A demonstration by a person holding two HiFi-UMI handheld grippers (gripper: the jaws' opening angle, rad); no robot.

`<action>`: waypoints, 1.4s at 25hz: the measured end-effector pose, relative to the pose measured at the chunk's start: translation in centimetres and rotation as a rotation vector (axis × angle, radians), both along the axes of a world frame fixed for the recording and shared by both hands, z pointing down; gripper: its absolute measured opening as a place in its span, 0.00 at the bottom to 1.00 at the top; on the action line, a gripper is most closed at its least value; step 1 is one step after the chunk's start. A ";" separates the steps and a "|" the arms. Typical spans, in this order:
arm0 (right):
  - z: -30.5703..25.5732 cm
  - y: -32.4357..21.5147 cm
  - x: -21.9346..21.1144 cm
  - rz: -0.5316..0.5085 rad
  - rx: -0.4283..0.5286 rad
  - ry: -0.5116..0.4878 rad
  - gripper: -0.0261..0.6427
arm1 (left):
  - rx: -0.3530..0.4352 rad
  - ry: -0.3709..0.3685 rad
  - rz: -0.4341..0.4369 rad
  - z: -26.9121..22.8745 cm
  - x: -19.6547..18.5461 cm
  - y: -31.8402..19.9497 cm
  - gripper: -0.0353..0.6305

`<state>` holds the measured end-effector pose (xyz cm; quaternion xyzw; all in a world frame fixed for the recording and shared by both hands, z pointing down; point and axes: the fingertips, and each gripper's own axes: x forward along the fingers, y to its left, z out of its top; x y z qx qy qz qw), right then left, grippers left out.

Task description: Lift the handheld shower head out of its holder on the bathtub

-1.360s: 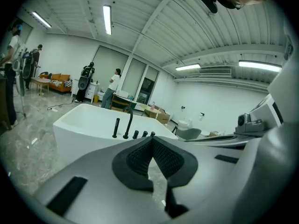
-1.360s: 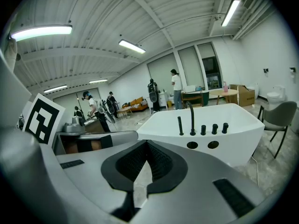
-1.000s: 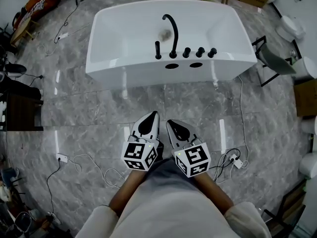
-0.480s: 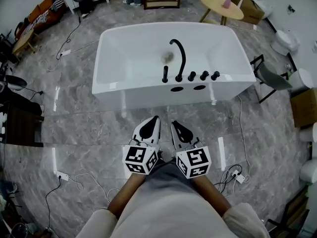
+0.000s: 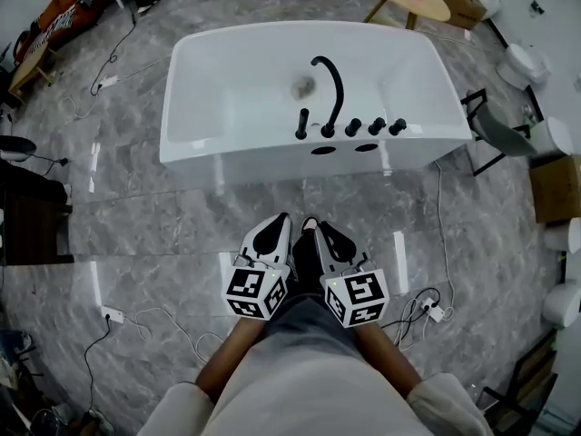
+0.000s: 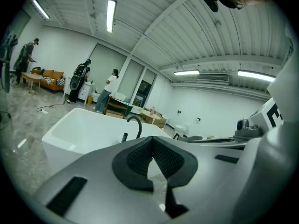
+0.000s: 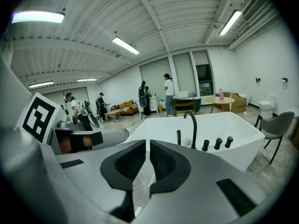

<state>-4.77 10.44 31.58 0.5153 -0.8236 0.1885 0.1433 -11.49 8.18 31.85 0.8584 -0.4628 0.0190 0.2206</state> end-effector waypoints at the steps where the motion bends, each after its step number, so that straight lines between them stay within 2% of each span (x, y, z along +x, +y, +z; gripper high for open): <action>1: 0.4 -0.5 0.0 0.001 -0.011 0.000 0.07 | -0.012 0.000 0.003 0.4 0.0 -0.4 0.06; 15: 2.7 -10.6 3.7 0.005 -0.072 -0.027 0.07 | -0.106 -0.002 0.009 3.3 3.6 -9.8 0.06; 18: 2.3 -13.7 4.5 -0.002 -0.049 -0.021 0.07 | -0.093 -0.009 -0.005 2.9 4.2 -12.8 0.06; 24: 0.8 -18.9 6.2 -0.051 0.034 -0.033 0.07 | -0.019 -0.029 -0.062 1.4 5.9 -17.7 0.06; 27: 0.9 -20.6 6.6 -0.064 0.075 -0.026 0.08 | 0.008 -0.065 -0.085 1.6 6.5 -18.9 0.06; 30: 1.9 -22.1 6.5 -0.087 0.077 -0.014 0.20 | 0.021 -0.113 -0.093 2.3 6.7 -19.9 0.06; 35: 4.0 -24.5 6.3 -0.102 0.077 -0.028 0.21 | 0.045 -0.122 -0.152 2.9 5.6 -22.1 0.06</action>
